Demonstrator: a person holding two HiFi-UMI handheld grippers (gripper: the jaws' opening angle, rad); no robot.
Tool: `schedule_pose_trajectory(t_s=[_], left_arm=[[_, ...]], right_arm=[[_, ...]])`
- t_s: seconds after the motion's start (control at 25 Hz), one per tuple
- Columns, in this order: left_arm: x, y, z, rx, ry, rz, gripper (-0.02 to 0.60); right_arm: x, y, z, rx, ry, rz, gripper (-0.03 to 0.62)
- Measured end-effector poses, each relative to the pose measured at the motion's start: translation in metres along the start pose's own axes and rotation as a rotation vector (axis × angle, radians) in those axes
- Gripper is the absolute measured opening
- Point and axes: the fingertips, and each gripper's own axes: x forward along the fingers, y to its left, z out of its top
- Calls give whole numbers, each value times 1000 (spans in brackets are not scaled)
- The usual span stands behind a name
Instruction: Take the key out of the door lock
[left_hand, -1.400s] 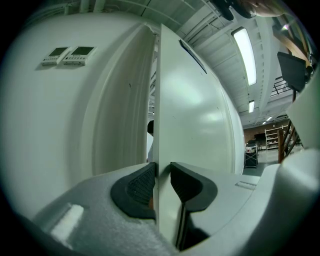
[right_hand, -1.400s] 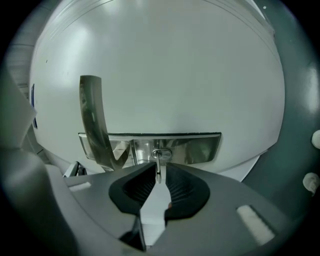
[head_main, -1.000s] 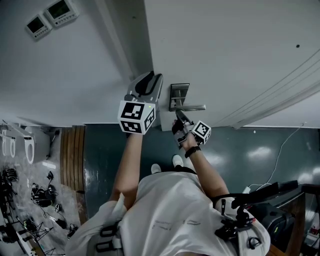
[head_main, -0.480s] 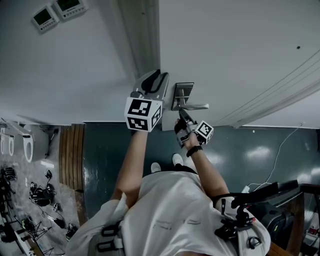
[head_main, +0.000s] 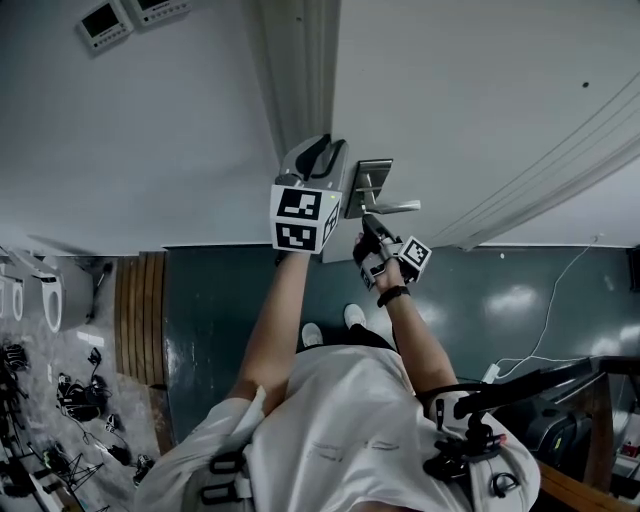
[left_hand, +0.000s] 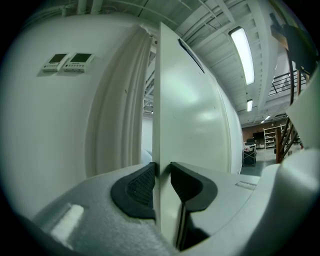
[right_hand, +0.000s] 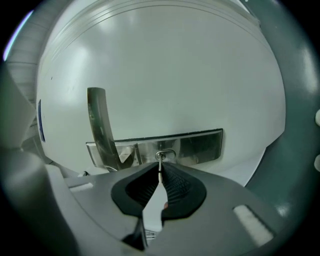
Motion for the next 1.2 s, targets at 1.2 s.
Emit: schedule_pose_trajectory(t_s=[1.2], left_arm=[[-112,-157,-63,9,-13,138,1]], right_arm=[[-181,212,-21,-1454,55,-90,28]])
